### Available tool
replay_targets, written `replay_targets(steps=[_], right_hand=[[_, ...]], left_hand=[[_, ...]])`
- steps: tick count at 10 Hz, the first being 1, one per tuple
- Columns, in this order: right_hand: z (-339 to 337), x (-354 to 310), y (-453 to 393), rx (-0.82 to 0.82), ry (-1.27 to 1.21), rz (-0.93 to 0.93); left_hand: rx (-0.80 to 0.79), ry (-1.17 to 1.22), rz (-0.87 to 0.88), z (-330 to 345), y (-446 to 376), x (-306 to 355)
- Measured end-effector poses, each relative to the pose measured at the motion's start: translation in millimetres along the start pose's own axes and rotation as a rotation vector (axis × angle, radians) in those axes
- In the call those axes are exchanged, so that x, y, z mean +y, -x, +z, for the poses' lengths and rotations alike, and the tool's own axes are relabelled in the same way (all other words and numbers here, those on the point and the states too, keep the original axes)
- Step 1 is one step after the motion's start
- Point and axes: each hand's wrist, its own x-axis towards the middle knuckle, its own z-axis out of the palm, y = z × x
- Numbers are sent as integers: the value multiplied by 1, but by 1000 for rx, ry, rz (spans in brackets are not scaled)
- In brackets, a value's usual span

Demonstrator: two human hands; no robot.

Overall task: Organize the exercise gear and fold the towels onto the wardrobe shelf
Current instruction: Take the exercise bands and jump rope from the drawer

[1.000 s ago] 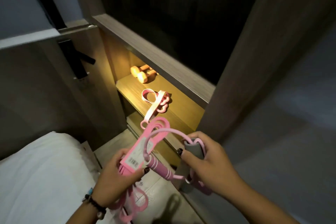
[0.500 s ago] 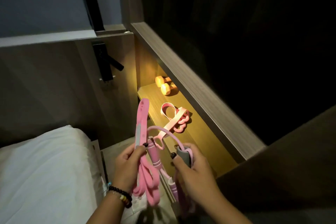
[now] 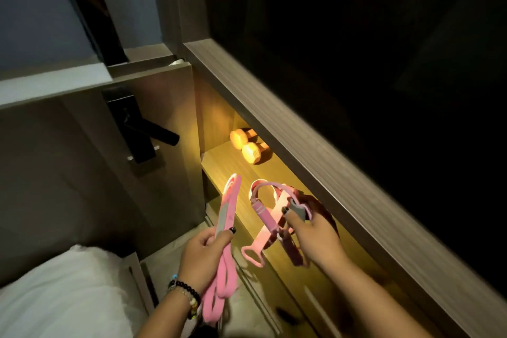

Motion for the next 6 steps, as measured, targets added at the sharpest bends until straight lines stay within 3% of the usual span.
replay_targets(steps=[1,2,3,4,5,6], right_hand=[[3,-15,-41,-97,-114,90],[17,-32,-80,-85,-192,121],[37,-24,-122,52,-299,128],[57,20,-189,132,-457,313],[63,58,-215,316,-537,388],[64,105,-244,493,-487,453]], left_hand=[[-16,-88,48,-12,-39,11],[-45,-142,55,-15,-71,16],[-108,-168,72,-16,-93,14],[-154,-163,67,-16,-123,-11],[-127,-171,144,-13,-138,-32],[-89,-213,88,-14,-151,-55]])
